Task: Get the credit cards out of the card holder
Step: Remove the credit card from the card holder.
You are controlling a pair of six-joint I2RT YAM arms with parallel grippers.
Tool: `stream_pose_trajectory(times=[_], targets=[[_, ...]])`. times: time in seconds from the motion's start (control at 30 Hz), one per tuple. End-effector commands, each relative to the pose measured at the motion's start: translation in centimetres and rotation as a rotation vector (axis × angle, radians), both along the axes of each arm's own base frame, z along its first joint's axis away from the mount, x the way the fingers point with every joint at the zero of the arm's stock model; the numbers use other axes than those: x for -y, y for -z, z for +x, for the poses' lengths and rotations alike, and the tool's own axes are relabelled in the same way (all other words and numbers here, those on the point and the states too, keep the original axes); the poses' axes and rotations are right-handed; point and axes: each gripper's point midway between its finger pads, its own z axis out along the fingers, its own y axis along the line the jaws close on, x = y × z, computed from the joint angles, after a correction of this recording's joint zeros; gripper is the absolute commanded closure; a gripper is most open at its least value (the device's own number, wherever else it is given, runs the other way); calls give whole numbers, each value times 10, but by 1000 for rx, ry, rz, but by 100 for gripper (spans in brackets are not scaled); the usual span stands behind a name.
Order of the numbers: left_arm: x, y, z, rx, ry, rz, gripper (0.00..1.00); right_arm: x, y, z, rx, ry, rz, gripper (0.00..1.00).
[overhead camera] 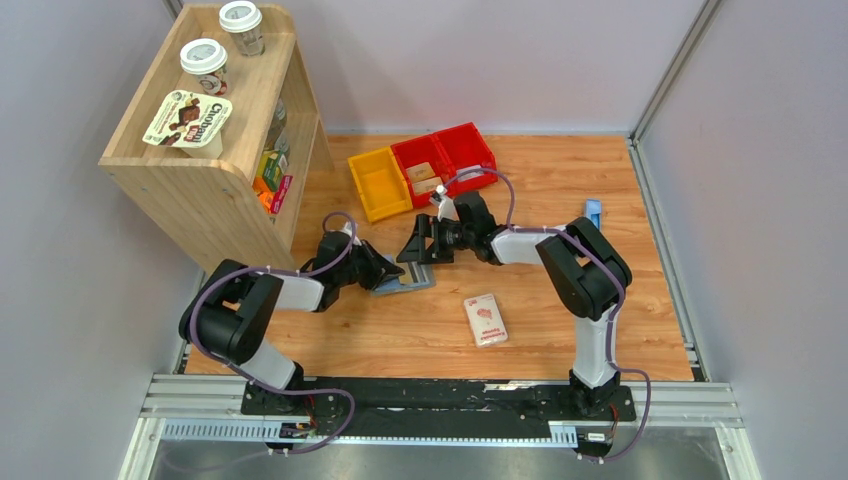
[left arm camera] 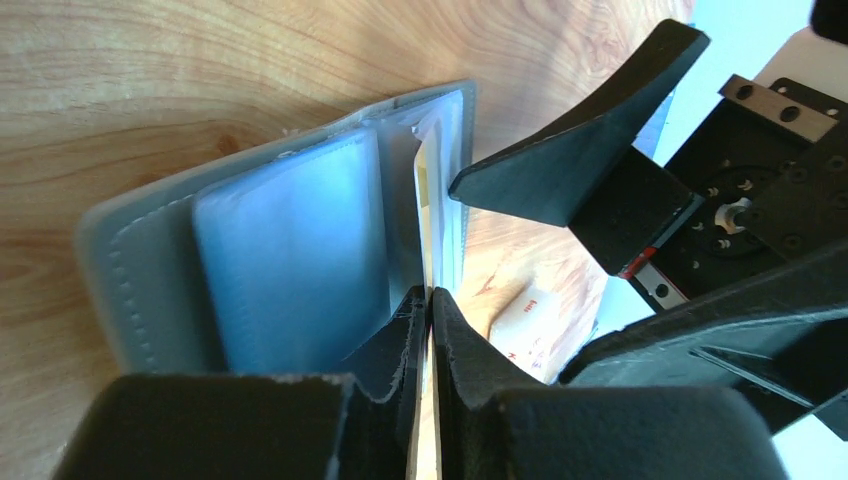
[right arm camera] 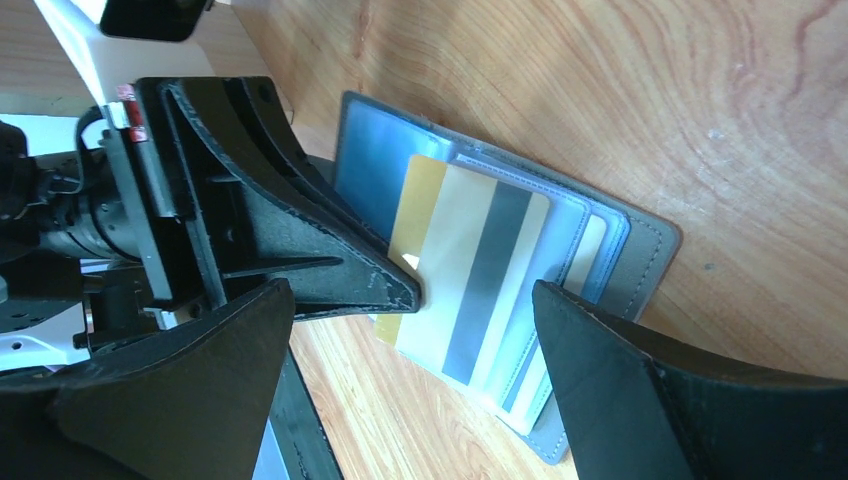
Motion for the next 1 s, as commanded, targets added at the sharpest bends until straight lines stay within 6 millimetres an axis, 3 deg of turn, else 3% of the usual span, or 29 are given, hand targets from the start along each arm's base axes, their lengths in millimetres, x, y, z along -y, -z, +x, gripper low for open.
stream_pose_trajectory(times=[0.0, 0.27, 0.53, 0.77, 0.93, 0.97], targets=[[-5, -17, 3, 83, -3, 19, 88, 16, 42, -13, -86, 20, -105, 0], [-6, -25, 0, 106, -1, 4, 88, 16, 45, -13, -91, 22, -111, 0], [-20, -27, -8, 124, 12, 116, 100, 16, 42, -10, -81, 26, -113, 0], [-51, -42, -18, 187, 74, 365, 100, 11, 14, 0, -23, 29, -92, 0], [-66, -71, -20, 296, 140, 496, 100, 5, -26, 12, 45, 36, -65, 0], [-67, -85, -13, 352, 154, 527, 100, 7, -34, 16, 70, 47, -77, 0]])
